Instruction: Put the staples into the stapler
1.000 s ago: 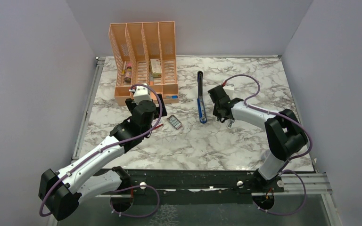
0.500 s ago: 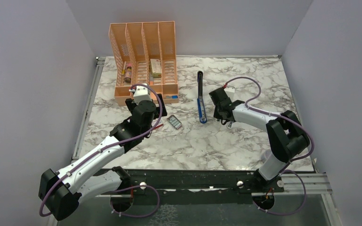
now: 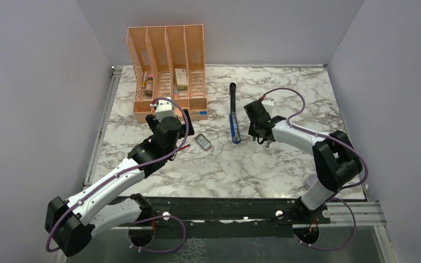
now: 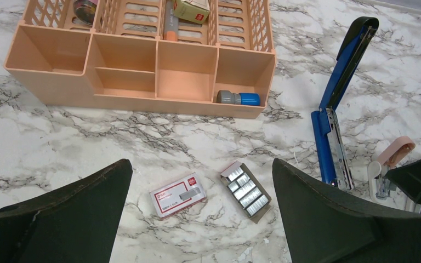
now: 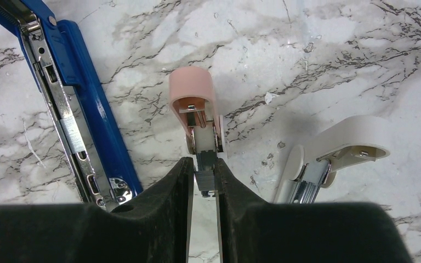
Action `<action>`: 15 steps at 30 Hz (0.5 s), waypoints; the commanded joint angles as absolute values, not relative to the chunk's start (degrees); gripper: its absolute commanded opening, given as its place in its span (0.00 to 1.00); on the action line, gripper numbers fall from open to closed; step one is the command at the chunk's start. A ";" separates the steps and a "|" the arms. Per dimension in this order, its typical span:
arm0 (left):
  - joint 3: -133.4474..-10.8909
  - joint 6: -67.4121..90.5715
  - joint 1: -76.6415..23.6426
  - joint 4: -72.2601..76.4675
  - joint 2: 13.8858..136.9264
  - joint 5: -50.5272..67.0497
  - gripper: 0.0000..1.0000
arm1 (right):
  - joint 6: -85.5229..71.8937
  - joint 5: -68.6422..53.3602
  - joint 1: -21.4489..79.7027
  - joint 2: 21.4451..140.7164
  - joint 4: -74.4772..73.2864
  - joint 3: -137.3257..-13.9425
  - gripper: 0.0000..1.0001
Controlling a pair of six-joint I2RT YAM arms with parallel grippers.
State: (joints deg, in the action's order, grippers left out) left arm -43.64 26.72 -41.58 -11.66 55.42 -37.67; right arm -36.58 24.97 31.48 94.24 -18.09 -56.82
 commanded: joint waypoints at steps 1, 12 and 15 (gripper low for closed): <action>-44.56 26.19 -41.31 -10.45 55.29 -37.18 0.99 | -36.78 25.84 31.20 94.29 -17.26 -58.16 0.25; -44.54 26.19 -41.33 -10.35 55.55 -37.27 0.99 | -36.69 25.84 31.20 95.87 -16.37 -57.23 0.25; -44.56 26.19 -41.31 -10.43 55.63 -37.19 0.99 | -36.74 26.01 31.20 96.06 -16.30 -57.09 0.25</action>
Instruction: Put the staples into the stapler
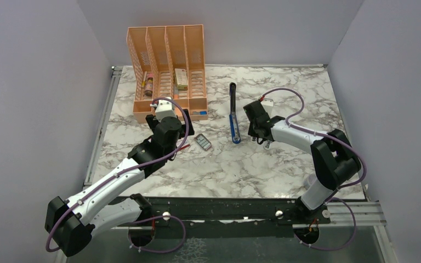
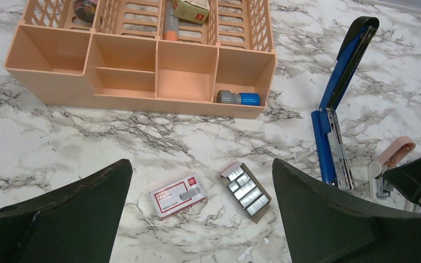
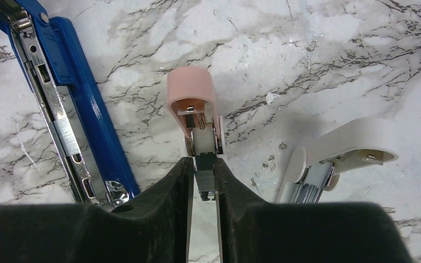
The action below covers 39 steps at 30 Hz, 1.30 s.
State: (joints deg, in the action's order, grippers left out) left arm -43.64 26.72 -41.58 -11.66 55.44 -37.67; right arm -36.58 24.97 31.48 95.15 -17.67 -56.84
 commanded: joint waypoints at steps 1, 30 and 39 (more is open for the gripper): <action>-44.56 26.19 -41.39 -10.40 55.65 -37.26 0.99 | -36.66 26.01 31.27 96.15 -16.20 -57.03 0.25; -44.56 26.28 -41.36 -10.43 55.76 -37.08 0.99 | -35.51 26.67 31.20 95.53 -15.74 -56.97 0.25; -44.56 26.28 -41.39 -10.36 55.87 -37.09 0.99 | -35.85 25.45 31.22 96.26 -15.26 -56.63 0.25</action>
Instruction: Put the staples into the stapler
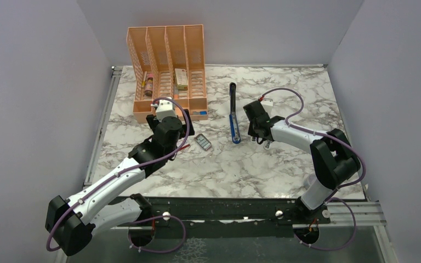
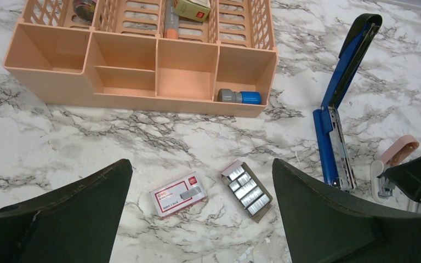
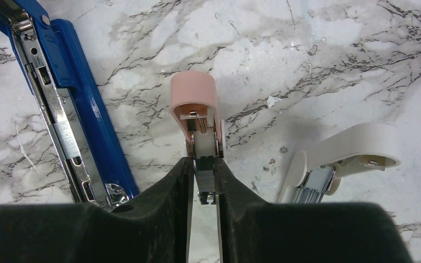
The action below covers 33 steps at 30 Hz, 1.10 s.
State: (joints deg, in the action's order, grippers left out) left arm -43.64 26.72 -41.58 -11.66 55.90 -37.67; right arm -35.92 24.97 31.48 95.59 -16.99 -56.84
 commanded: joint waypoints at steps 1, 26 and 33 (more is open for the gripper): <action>-44.56 26.28 -41.40 -10.39 55.87 -37.08 0.99 | -35.92 25.41 31.23 96.25 -15.22 -56.58 0.25; -44.65 26.19 -41.36 -10.28 55.99 -36.86 0.99 | -38.05 23.56 31.21 94.26 -16.22 -54.53 0.32; -44.63 26.19 -41.39 -10.28 55.86 -36.80 0.99 | -36.61 24.45 31.20 92.69 -17.53 -57.14 0.36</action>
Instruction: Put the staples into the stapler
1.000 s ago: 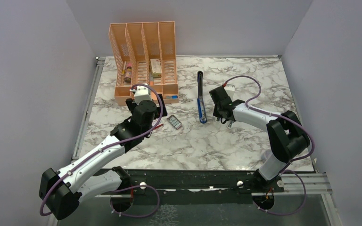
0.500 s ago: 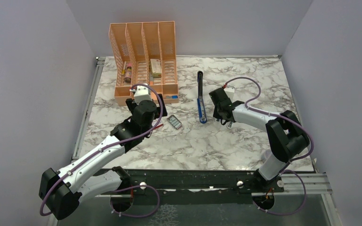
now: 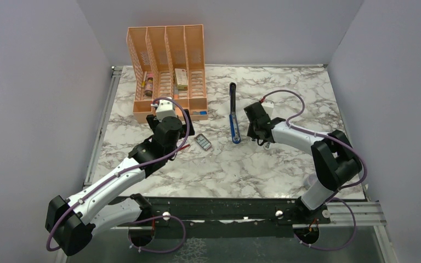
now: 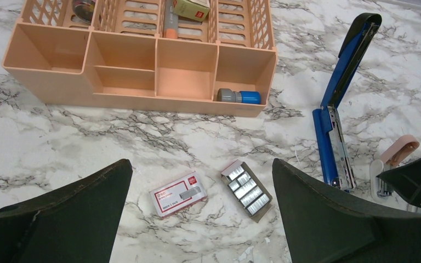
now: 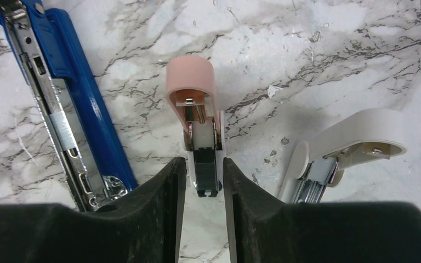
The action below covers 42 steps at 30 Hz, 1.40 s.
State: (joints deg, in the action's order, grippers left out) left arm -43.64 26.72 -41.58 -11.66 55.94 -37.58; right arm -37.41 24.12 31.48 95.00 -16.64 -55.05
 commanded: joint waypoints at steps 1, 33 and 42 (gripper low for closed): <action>-44.60 26.24 -41.40 -10.28 55.84 -36.82 0.99 | -36.23 24.62 31.20 92.59 -17.55 -57.47 0.36; -44.30 26.53 -41.37 -10.28 55.99 -36.74 0.99 | -37.09 20.05 31.20 96.51 -19.98 -57.22 0.27; -44.38 26.54 -41.35 -10.28 55.91 -36.65 0.99 | -35.86 19.39 31.22 94.72 -19.49 -57.99 0.27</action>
